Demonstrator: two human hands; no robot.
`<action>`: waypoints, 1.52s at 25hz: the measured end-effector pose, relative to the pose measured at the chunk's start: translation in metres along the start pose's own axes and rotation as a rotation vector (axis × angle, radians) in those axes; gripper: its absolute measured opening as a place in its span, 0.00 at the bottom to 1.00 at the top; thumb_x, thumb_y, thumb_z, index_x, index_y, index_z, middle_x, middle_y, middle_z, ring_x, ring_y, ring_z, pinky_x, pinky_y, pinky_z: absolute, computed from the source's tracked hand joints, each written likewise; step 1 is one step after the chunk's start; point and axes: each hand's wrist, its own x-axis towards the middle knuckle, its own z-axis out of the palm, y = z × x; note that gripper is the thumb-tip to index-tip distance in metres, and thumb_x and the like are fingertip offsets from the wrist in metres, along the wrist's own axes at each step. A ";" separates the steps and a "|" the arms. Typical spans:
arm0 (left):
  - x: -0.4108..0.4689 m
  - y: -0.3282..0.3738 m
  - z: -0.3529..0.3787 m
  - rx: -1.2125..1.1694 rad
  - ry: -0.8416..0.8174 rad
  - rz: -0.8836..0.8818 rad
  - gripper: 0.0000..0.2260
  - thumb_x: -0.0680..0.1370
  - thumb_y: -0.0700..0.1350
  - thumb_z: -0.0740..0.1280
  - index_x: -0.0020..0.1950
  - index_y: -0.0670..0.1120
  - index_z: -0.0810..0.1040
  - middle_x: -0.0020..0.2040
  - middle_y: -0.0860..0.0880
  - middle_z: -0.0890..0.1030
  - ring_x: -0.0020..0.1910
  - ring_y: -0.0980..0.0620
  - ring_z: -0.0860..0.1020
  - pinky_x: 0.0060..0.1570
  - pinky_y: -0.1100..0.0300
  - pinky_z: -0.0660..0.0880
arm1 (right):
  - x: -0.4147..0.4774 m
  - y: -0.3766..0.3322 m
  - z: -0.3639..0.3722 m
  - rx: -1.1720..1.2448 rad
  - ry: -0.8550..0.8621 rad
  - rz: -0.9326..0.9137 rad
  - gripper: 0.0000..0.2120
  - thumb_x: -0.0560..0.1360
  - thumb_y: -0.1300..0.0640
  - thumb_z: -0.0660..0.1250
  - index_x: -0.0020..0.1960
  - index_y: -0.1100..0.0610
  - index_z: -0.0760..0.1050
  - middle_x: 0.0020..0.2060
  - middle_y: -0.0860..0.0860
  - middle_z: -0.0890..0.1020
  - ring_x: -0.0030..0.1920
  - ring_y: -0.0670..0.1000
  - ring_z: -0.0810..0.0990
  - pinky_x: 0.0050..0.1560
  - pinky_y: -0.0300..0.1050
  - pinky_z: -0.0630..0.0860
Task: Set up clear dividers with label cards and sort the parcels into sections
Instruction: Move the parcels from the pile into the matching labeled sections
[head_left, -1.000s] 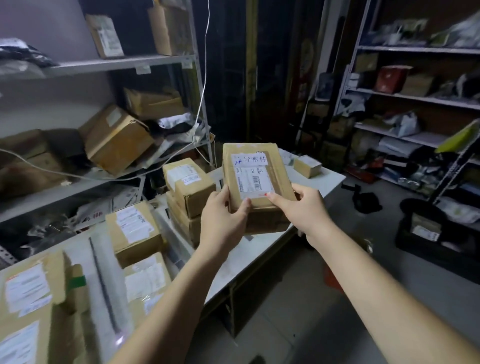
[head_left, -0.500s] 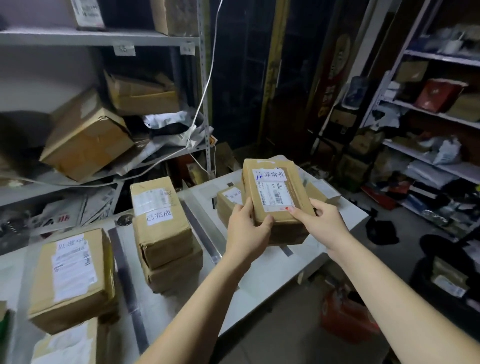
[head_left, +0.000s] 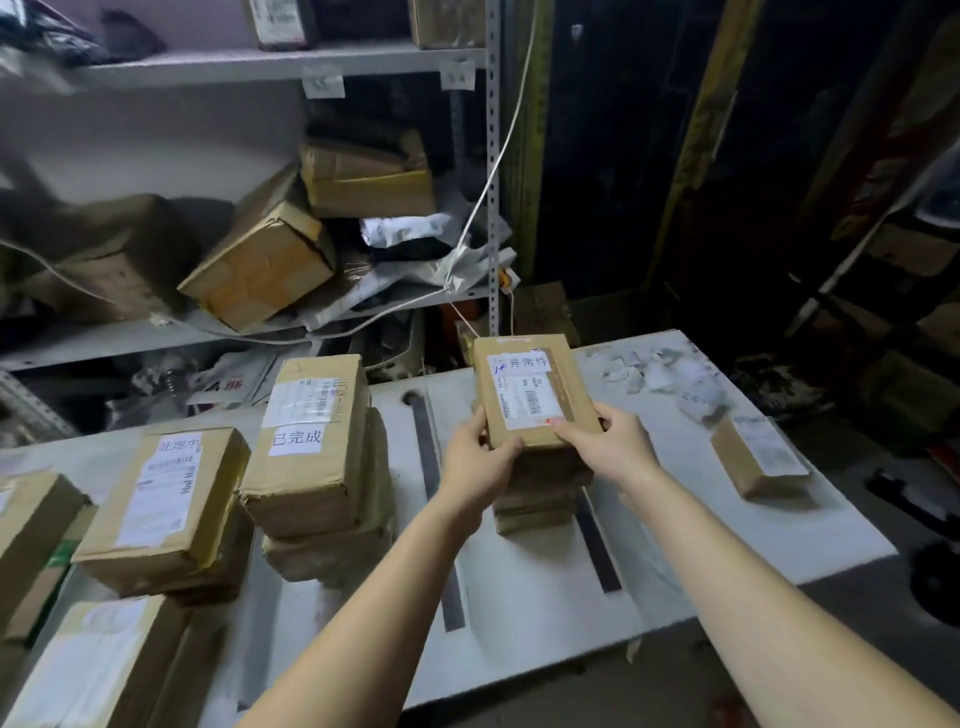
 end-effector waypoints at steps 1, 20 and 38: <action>0.004 -0.001 0.000 0.015 0.005 -0.019 0.18 0.81 0.41 0.68 0.70 0.56 0.76 0.59 0.59 0.81 0.55 0.61 0.79 0.38 0.73 0.77 | 0.005 0.002 0.003 -0.003 -0.023 0.010 0.20 0.72 0.46 0.77 0.63 0.49 0.81 0.51 0.44 0.85 0.55 0.50 0.82 0.55 0.48 0.80; -0.111 0.013 -0.268 1.216 0.515 0.058 0.27 0.81 0.56 0.63 0.79 0.50 0.65 0.75 0.50 0.70 0.72 0.46 0.71 0.68 0.51 0.71 | -0.076 -0.151 0.154 -0.581 -0.218 -0.652 0.33 0.72 0.38 0.73 0.73 0.48 0.71 0.73 0.48 0.74 0.72 0.55 0.70 0.69 0.56 0.71; -0.330 -0.146 -0.734 1.270 0.667 -0.355 0.24 0.81 0.59 0.61 0.75 0.51 0.69 0.72 0.51 0.72 0.70 0.47 0.71 0.64 0.52 0.70 | -0.342 -0.274 0.625 -0.668 -0.616 -0.854 0.35 0.72 0.37 0.71 0.75 0.48 0.69 0.74 0.47 0.73 0.74 0.52 0.69 0.71 0.56 0.70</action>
